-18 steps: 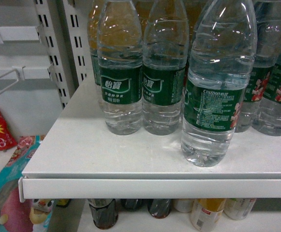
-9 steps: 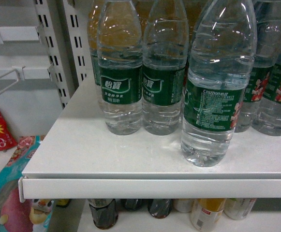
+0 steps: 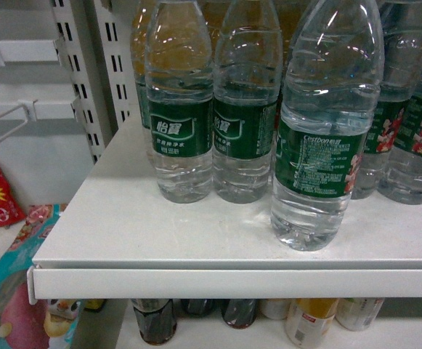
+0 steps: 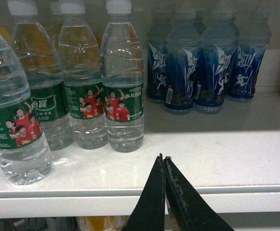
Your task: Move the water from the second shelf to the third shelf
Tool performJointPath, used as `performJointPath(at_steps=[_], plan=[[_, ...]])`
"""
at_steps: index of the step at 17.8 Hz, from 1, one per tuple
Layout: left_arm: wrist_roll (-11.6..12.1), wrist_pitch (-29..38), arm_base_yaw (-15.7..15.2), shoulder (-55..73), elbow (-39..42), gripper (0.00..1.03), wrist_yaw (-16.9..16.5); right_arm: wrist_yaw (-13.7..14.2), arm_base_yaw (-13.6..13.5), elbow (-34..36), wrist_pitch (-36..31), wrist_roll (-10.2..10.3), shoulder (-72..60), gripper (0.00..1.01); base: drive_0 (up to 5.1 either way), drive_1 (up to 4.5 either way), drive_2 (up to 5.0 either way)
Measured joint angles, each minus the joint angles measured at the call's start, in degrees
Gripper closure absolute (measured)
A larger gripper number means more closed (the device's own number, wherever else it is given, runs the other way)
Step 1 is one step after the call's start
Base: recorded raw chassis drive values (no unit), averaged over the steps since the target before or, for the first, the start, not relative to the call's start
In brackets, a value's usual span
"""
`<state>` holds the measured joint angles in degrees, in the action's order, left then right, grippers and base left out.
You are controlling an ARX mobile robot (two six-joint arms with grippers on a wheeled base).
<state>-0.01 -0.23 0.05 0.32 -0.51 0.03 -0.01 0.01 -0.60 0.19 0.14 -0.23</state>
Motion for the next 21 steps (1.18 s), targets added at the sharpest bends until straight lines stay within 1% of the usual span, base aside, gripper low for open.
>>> performJointPath(at_steps=[12,13,15,20,21], plan=[[0.0,0.02,0.0,0.0,0.0,0.05,0.0,0.0,0.0,0.0,0.0,0.0,0.0,0.99,0.0,0.0,0.0],[0.0,0.02,0.0,0.0,0.0,0.05,0.0,0.0,0.0,0.0,0.0,-0.02,0.0,0.96,0.0,0.0,0.0],[0.0,0.02,0.0,0.0,0.0,0.05,0.0,0.0,0.0,0.0,0.0,-0.02,0.0,0.72,0.0,0.0,0.0],[0.0,0.02,0.0,0.0,0.0,0.05,0.0,0.0,0.0,0.0,0.0,-0.02,0.0,0.08,0.0,0.0,0.0],[0.0,0.02,0.0,0.0,0.0,0.05,0.0,0.0,0.0,0.0,0.0,0.0,0.0,0.01,0.0,0.0,0.0]])
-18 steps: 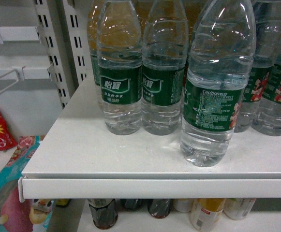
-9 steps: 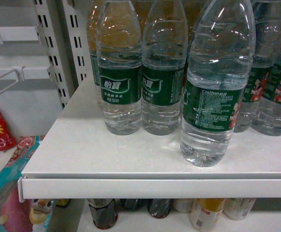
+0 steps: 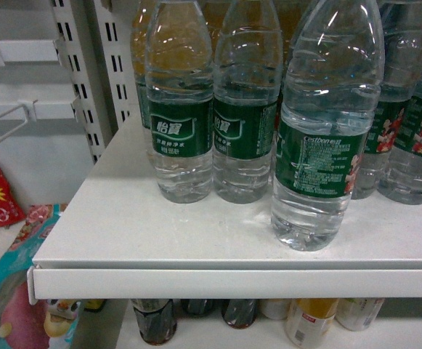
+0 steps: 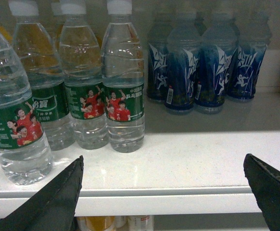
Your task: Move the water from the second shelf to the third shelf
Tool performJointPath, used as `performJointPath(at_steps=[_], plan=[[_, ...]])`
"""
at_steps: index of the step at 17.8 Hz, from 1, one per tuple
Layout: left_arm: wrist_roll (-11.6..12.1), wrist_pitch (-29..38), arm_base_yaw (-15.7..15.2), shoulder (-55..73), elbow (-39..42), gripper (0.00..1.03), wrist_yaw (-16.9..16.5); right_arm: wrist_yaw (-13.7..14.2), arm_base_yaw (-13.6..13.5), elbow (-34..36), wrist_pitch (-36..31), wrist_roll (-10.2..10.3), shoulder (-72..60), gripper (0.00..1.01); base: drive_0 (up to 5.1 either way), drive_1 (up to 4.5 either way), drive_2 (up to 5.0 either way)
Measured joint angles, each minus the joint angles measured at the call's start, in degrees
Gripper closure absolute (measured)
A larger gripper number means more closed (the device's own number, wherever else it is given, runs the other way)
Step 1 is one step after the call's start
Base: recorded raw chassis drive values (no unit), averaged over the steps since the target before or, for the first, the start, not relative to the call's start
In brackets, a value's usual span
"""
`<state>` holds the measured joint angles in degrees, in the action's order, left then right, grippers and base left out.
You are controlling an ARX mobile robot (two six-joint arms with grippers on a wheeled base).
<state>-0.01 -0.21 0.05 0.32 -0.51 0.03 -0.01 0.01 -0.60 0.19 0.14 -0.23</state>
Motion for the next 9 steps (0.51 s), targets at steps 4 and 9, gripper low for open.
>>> performJointPath(at_steps=[4,9], plan=[[0.0,0.0,0.0,0.0,0.0,0.05,0.0,0.0,0.0,0.0,0.0,-0.02,0.0,0.03,0.0,0.0,0.0],[0.0,0.0,0.0,0.0,0.0,0.05,0.0,0.0,0.0,0.0,0.0,-0.02,0.0,0.03,0.0,0.0,0.0]])
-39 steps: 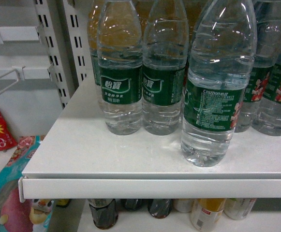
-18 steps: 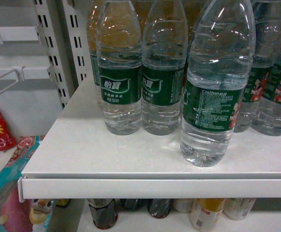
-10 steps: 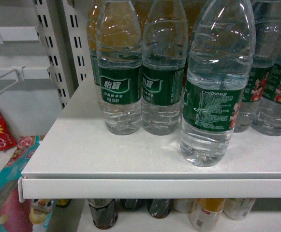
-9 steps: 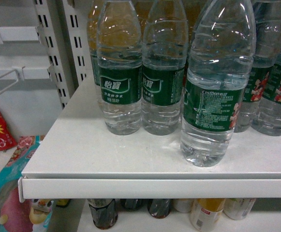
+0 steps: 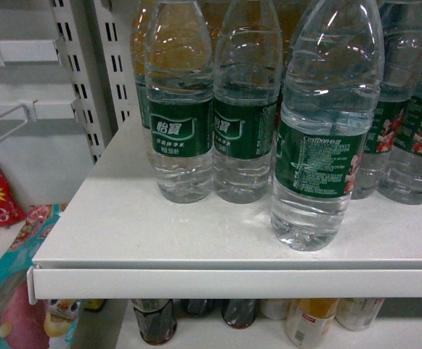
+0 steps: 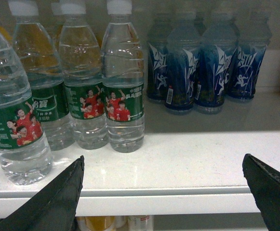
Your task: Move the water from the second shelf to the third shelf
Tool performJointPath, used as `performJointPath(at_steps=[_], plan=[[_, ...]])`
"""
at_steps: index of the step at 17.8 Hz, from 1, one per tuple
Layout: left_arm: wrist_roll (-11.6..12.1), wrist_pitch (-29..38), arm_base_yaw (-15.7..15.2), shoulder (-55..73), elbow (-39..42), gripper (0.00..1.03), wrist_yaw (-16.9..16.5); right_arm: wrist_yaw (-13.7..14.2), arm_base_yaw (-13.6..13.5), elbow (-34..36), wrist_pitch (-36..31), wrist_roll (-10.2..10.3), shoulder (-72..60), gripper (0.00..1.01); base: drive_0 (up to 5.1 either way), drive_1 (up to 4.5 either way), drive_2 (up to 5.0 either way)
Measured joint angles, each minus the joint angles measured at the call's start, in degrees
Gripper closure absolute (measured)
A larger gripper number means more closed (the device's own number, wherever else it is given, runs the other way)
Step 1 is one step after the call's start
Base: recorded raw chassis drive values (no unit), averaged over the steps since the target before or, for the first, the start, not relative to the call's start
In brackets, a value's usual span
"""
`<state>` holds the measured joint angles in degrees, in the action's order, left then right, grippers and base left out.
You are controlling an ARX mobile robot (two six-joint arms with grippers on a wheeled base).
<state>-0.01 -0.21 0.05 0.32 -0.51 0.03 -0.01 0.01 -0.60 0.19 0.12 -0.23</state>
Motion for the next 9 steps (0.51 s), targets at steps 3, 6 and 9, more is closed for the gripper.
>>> performJointPath(at_steps=[3,6,9], plan=[[0.0,0.04,0.0,0.0,0.0,0.05,0.02,0.0,0.0,0.0,-0.09,0.0,0.0,0.03,0.0,0.0,0.0],[0.0,0.15,0.0,0.0,0.0,0.05,0.02,-0.07,0.0,0.0,-0.09,0.0,-0.02,0.03,0.0,0.0,0.0],[0.02,0.02,0.0,0.0,0.0,0.05,-0.02,0.0,0.0,0.0,0.02,0.0,0.0,0.03,0.0,0.0,0.0]])
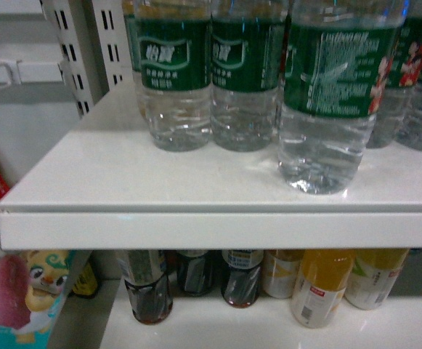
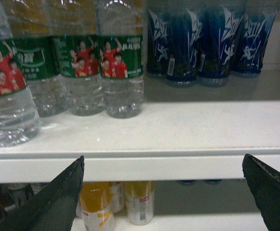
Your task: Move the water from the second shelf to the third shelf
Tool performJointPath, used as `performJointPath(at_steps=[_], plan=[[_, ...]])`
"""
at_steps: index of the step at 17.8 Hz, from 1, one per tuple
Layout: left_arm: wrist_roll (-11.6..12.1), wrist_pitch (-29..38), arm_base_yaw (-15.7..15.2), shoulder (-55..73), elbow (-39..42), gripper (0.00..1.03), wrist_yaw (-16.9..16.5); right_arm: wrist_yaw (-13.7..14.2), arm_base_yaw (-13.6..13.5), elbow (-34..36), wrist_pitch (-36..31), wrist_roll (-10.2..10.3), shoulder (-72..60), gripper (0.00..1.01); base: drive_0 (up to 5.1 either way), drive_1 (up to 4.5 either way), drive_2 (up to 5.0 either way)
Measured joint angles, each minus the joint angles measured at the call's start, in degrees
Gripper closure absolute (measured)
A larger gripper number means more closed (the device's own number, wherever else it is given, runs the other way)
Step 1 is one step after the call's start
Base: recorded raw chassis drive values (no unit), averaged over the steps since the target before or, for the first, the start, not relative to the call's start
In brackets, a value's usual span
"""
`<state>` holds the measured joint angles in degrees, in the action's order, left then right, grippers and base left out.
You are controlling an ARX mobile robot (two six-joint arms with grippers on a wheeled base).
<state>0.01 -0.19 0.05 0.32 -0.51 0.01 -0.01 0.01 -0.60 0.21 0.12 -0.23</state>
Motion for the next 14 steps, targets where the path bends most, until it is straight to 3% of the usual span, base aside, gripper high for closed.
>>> performJointPath(at_steps=[14], plan=[[0.0,-0.2,0.0,0.0,0.0,0.05,-0.02,0.04,0.0,0.0,0.11,-0.11,0.0,0.03,0.0,0.0,0.0]])
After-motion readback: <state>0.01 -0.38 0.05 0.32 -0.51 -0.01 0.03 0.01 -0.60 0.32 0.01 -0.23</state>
